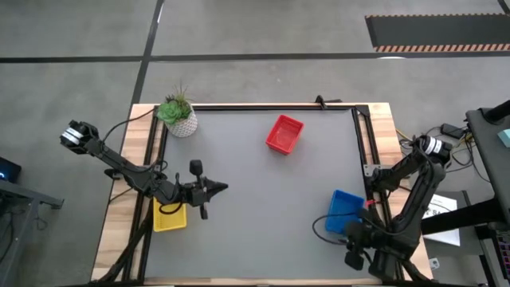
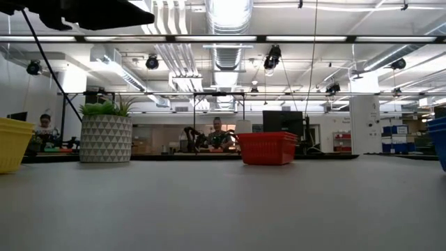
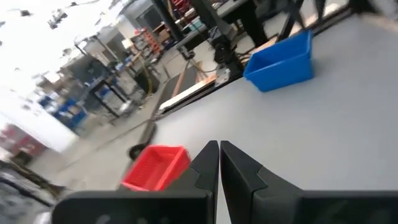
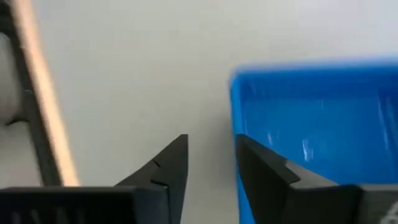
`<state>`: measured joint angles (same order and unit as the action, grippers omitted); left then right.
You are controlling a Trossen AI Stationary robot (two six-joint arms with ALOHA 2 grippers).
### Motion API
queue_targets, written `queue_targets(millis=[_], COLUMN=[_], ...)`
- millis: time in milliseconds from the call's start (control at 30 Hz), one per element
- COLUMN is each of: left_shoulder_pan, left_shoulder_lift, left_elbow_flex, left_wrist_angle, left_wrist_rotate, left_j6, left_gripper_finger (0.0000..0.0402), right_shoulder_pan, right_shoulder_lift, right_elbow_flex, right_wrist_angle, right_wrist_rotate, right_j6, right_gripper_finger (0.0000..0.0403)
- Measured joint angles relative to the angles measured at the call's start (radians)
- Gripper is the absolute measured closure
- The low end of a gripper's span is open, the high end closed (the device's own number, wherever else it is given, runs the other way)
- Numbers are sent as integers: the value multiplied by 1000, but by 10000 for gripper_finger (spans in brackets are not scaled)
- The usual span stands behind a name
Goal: Stack baskets by color
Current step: Return to Home Position
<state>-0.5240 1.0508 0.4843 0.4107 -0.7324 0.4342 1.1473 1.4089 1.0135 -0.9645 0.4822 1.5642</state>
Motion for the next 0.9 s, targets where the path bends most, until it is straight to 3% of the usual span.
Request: queue_targets(millis=[100, 200, 333, 433, 600, 700, 800, 900], left_shoulder_pan=[-1, -2, 19, 30, 55, 71, 77, 85], left_shoulder_lift=[-1, -29, -117, -186, -300, -363, -426, -486], left_elbow_flex=[0, -1, -1, -2, -15, -62, -124, -188], left_wrist_angle=[-1, -20, -121, -207, -349, -333, -302, -220], left_wrist_rotate=[2, 143, 434, 448, 356, 353, 352, 322], left_j6=[107, 176, 171, 123, 22, -10, -12, -10], left_gripper_finger=[402, 402, 402, 402, 402, 402, 402, 402], right_shoulder_pan=[0, -5, -58, -117, -230, -286, -329, -381], right_shoulder_lift=[-8, -14, -44, -75, -171, -239, -303, -350], right_elbow_flex=[36, 54, 26, -47, -215, -314, -393, -469], right_wrist_angle=[1, 40, 86, 133, 208, 312, 532, 880], right_wrist_rotate=[182, 402, 538, 623, 644, 635, 570, 410], right_j6=[-142, -393, -634, -768, -807, -842, -1020, -1322], right_gripper_finger=[266, 268, 302, 334, 379, 392, 394, 394])
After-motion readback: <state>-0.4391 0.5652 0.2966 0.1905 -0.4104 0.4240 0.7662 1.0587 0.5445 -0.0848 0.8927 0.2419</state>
